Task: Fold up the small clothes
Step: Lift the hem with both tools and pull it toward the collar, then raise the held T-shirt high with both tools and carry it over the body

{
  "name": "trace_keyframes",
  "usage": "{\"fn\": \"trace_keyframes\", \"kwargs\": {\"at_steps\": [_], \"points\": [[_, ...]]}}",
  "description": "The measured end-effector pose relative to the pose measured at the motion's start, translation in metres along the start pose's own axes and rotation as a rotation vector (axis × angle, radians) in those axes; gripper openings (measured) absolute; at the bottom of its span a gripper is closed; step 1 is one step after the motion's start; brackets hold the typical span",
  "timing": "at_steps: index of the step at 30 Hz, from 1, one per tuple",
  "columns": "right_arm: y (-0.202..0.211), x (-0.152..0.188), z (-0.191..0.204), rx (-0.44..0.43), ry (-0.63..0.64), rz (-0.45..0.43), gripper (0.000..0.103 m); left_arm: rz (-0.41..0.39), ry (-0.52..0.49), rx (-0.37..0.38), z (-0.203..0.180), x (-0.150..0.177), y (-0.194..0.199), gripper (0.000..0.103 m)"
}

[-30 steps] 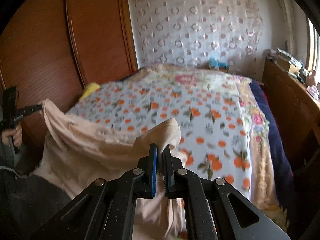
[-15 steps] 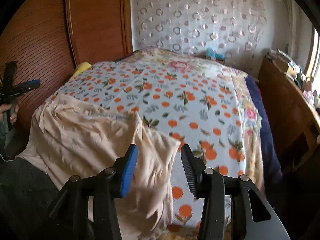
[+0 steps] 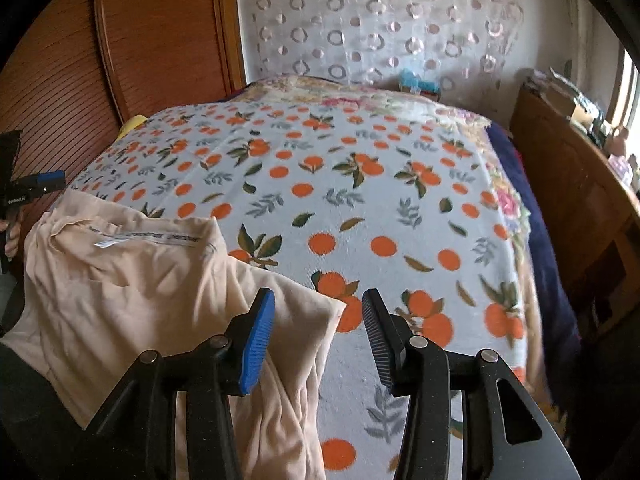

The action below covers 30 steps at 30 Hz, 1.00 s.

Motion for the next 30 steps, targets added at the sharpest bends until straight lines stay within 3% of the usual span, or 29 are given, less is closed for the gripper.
{"fn": "trace_keyframes", "kwargs": {"at_steps": [12, 15, 17, 18, 19, 23, 27, 30], "points": [[-0.016, 0.007, -0.008, -0.049, -0.024, 0.058, 0.048, 0.081, -0.052, 0.042, -0.014, 0.017, -0.015, 0.069], [-0.019, 0.006, -0.002, -0.061, 0.001, 0.070, 0.048, 0.087, -0.069, 0.062, -0.018, 0.018, -0.013, 0.059], [-0.020, 0.006, 0.003, -0.065, 0.015, 0.067, 0.046, 0.087, -0.091, 0.094, -0.024, 0.018, -0.009, 0.038], [-0.021, 0.007, 0.007, -0.086, 0.027, 0.065, 0.029, 0.087, -0.092, 0.123, -0.027, 0.018, -0.006, 0.030], [-0.021, 0.007, 0.014, -0.118, 0.037, 0.064, 0.012, 0.082, -0.085, 0.146, -0.030, 0.019, -0.003, 0.015], [-0.001, 0.001, 0.031, -0.152, 0.057, 0.002, 0.009, 0.005, -0.046, 0.076, -0.027, 0.011, 0.023, 0.010], [0.062, -0.023, 0.053, -0.206, 0.054, -0.141, 0.008, -0.149, 0.009, 0.112, -0.024, -0.012, 0.096, 0.010], [0.117, -0.048, 0.071, -0.193, 0.110, -0.253, 0.008, -0.235, 0.029, 0.141, -0.021, -0.035, 0.141, 0.009]]}}
Point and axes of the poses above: each gripper's, at about its wrist camera, not at the fingertips, and y roughly against the way its jaws point, z to its left, x to its underside, the point moved 9 cm from there along -y, roughly the way its jaws point, and after that the axes turned 14 degrees about -x, right-handed, at the moved point
